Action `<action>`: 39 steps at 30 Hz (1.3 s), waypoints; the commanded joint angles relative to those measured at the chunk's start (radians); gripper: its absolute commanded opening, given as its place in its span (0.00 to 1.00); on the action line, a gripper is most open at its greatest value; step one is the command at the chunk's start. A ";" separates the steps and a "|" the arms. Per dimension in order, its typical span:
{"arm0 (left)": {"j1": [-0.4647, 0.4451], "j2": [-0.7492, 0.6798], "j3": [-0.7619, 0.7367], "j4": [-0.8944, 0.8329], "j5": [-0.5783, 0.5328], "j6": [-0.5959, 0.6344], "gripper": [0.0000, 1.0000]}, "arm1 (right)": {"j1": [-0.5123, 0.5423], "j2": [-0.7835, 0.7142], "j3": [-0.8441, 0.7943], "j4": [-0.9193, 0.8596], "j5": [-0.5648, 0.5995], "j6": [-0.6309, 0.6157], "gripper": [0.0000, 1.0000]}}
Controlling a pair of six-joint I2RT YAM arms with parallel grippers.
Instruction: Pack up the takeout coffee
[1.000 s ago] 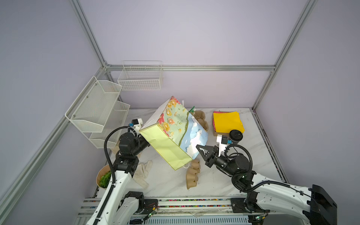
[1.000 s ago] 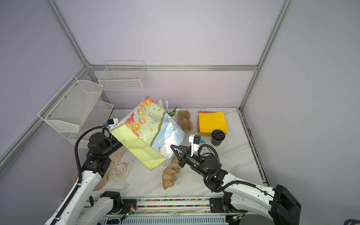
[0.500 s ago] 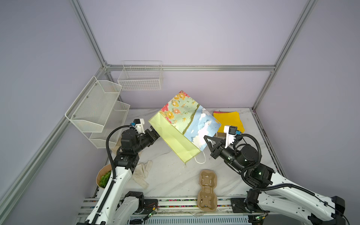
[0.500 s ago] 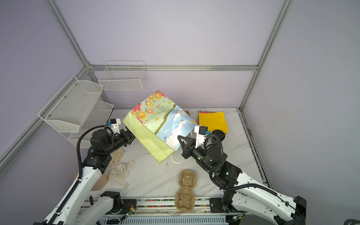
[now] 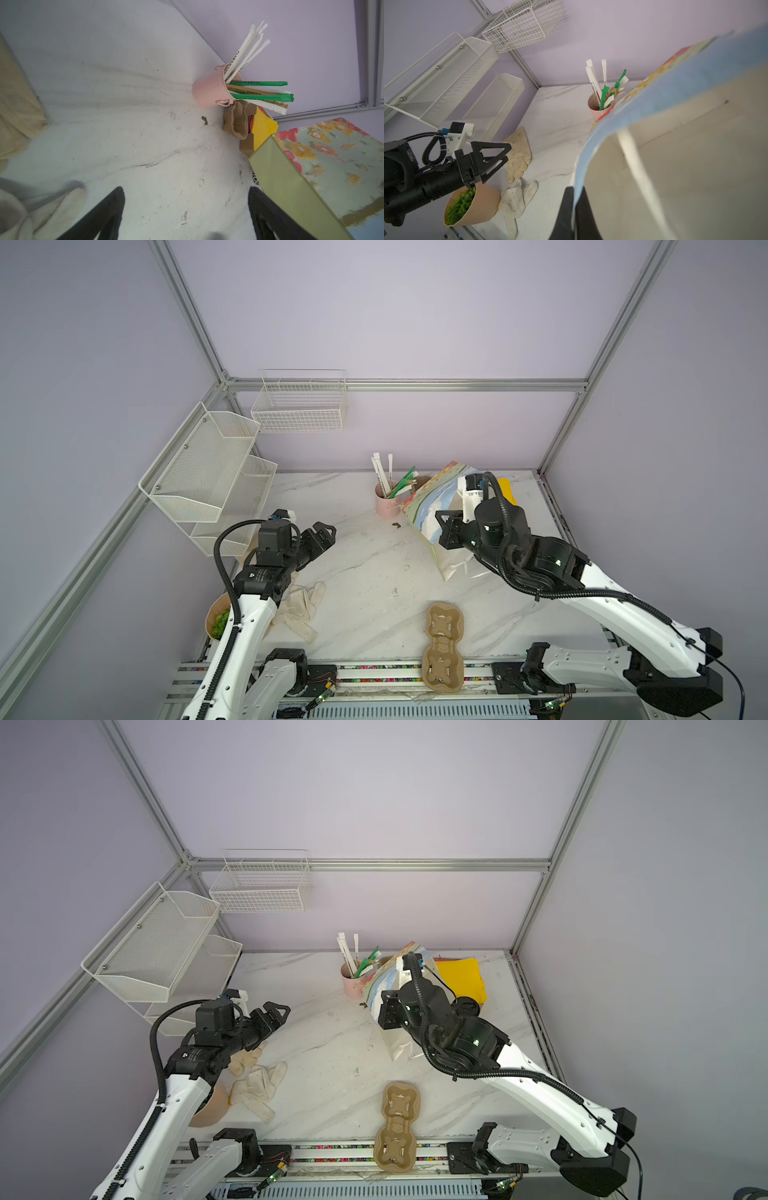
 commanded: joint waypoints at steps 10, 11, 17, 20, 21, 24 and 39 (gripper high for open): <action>0.014 -0.004 0.107 -0.064 0.067 0.038 0.92 | 0.027 0.201 0.123 -0.298 -0.155 -0.116 0.00; 0.013 0.001 0.111 -0.066 0.078 0.038 0.92 | 0.037 0.218 0.146 -0.328 -0.157 -0.130 0.00; 0.014 0.012 0.126 -0.076 0.109 0.034 0.92 | 0.122 0.302 0.334 -0.500 -0.115 -0.161 0.00; 0.014 0.017 0.123 -0.080 0.123 0.034 0.92 | 0.146 0.331 0.378 -0.575 -0.074 -0.167 0.00; 0.014 0.021 0.124 -0.082 0.131 0.034 0.92 | 0.148 0.336 0.376 -0.586 -0.074 -0.174 0.00; 0.013 0.039 0.124 -0.084 0.158 0.035 0.93 | 0.152 0.347 0.374 -0.613 -0.085 -0.191 0.00; 0.014 0.090 0.098 -0.059 0.240 0.005 0.93 | 0.153 0.470 0.524 -0.728 -0.090 -0.244 0.13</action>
